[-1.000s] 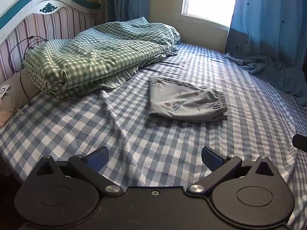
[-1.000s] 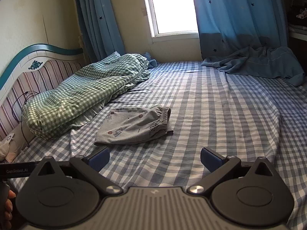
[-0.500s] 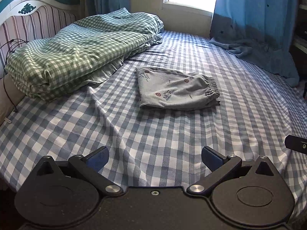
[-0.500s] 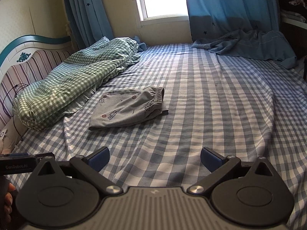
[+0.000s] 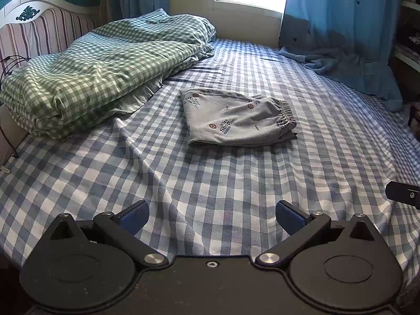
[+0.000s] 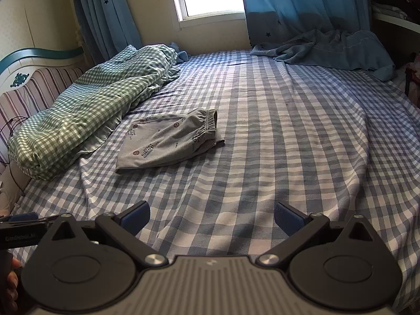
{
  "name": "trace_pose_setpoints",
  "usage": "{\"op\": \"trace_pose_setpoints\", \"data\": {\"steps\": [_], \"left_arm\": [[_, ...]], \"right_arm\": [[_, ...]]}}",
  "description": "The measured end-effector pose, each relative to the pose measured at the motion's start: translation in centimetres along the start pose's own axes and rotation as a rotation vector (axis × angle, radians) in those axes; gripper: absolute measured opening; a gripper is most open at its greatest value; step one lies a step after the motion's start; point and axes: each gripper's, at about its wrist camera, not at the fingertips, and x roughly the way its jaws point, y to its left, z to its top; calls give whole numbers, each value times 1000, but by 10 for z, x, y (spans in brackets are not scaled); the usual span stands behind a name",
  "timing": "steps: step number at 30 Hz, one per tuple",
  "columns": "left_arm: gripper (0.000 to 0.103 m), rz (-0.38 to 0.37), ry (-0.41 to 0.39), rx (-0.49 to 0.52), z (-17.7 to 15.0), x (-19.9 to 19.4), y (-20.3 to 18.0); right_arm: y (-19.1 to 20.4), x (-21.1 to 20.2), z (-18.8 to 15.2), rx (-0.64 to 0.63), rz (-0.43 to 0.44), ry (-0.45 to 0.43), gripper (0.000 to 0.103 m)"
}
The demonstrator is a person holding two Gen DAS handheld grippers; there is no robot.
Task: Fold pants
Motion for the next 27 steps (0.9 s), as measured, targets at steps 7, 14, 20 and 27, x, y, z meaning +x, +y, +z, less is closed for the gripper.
{"op": "trace_pose_setpoints", "data": {"steps": [7,14,20,27], "left_arm": [[102,-2,3,1,-1,1,1],[102,-1,5,-5,-2,0,1],[102,5,6,-9,-6,-2,0],[102,6,7,-9,-5,-2,-1]], "right_arm": [[1,1,0,5,-3,5,103],[0,1,-1,3,0,9,103],[0,1,-2,4,0,12,103],[-1,1,-2,4,2,12,103]]}}
